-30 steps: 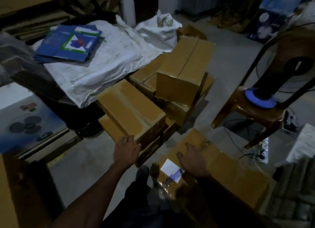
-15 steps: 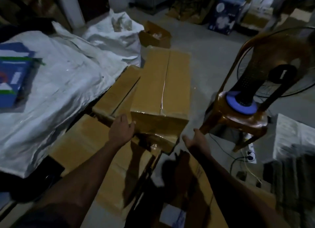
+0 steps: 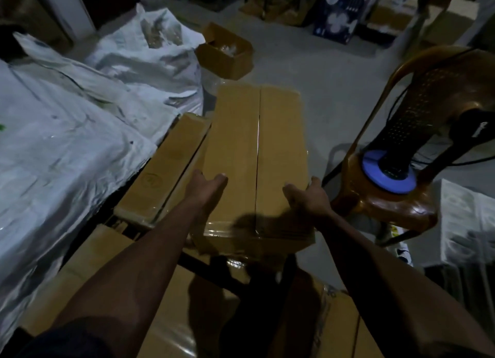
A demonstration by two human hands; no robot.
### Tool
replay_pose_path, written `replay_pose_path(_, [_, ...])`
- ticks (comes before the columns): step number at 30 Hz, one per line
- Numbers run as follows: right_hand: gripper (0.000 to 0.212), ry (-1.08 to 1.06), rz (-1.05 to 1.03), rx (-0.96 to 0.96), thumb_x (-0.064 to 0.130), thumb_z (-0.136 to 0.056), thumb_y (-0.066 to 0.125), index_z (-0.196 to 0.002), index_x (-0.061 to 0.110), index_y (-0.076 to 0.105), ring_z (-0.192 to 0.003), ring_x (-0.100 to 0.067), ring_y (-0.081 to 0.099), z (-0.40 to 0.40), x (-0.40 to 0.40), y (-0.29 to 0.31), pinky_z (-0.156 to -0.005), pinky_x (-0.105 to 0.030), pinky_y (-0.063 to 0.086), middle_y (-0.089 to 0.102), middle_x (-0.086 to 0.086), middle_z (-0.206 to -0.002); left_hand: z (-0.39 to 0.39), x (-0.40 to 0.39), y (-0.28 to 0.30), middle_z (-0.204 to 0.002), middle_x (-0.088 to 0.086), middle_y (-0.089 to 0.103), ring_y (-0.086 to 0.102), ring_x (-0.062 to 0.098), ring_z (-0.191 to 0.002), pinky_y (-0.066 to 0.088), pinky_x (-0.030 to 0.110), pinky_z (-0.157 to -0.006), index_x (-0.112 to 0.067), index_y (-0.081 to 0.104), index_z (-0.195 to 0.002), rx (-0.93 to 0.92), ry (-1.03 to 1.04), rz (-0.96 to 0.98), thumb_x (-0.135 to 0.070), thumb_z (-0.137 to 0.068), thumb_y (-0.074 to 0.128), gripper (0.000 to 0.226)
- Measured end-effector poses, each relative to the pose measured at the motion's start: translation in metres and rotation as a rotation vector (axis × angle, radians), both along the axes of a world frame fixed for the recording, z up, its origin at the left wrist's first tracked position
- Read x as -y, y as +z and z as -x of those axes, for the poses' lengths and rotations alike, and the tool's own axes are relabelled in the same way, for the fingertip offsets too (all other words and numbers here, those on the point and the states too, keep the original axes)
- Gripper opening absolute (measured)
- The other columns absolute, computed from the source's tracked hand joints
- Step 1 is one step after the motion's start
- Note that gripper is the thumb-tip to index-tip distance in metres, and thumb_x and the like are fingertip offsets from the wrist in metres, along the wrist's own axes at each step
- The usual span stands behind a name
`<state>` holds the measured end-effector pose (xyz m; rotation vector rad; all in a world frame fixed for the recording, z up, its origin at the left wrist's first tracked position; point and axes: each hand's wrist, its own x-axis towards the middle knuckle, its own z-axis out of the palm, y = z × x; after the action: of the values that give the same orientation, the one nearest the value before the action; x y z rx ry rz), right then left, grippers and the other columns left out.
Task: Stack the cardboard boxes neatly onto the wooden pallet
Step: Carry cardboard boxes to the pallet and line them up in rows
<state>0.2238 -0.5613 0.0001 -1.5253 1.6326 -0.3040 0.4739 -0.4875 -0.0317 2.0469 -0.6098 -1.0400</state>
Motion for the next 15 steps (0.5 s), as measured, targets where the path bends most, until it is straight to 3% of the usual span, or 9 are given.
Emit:
replay_pose_path(3, [0.081, 0.004, -0.023, -0.001, 0.056, -0.087, 0.066, -0.144, 0.009, 0.031, -0.112, -0.03, 0.054, -0.003, 0.021, -0.018, -0.09, -0.045, 0.051, 0.052, -0.012, -0.132, -0.017, 0.013, -0.025, -0.117, 0.009, 0.067, 0.065, 0.027, -0.102, 0.054, 0.045, -0.092, -0.012, 0.055, -0.127, -0.099, 0.021, 0.035, -0.04, -0.065, 0.085, 0.074])
replay_pose_path(7, [0.088, -0.019, -0.094, -0.011, 0.055, -0.084, 0.071, -0.146, 0.01, 0.028, -0.123, -0.036, 0.051, -0.004, 0.034, -0.035, -0.097, -0.045, 0.046, 0.048, -0.014, -0.139, -0.022, 0.018, -0.041, -0.115, 0.012, 0.068, 0.068, 0.026, -0.1, 0.056, 0.032, -0.078, -0.008, 0.055, -0.13, -0.247, 0.059, 0.082, -0.022, -0.073, 0.086, 0.066])
replay_pose_path(11, [0.089, -0.079, -0.116, 0.036, 0.054, -0.08, 0.074, -0.145, 0.015, 0.028, -0.117, -0.035, 0.052, -0.006, 0.033, -0.046, -0.088, -0.041, 0.045, 0.049, -0.011, -0.133, -0.026, 0.018, -0.046, -0.114, 0.011, 0.069, 0.068, 0.026, -0.101, 0.056, 0.035, -0.08, -0.01, 0.055, -0.132, -0.307, 0.046, 0.093, -0.023, -0.074, 0.085, 0.067])
replay_pose_path(15, [0.092, -0.081, -0.121, 0.06, 0.058, -0.078, 0.075, -0.145, 0.017, 0.027, -0.112, -0.029, 0.05, -0.004, 0.019, -0.041, -0.096, -0.047, 0.048, 0.047, -0.006, -0.126, -0.022, 0.004, -0.033, -0.115, 0.011, 0.069, 0.068, 0.024, -0.1, 0.056, 0.033, -0.079, -0.01, 0.056, -0.131, -0.341, 0.04, 0.096, -0.019, -0.077, 0.083, 0.061])
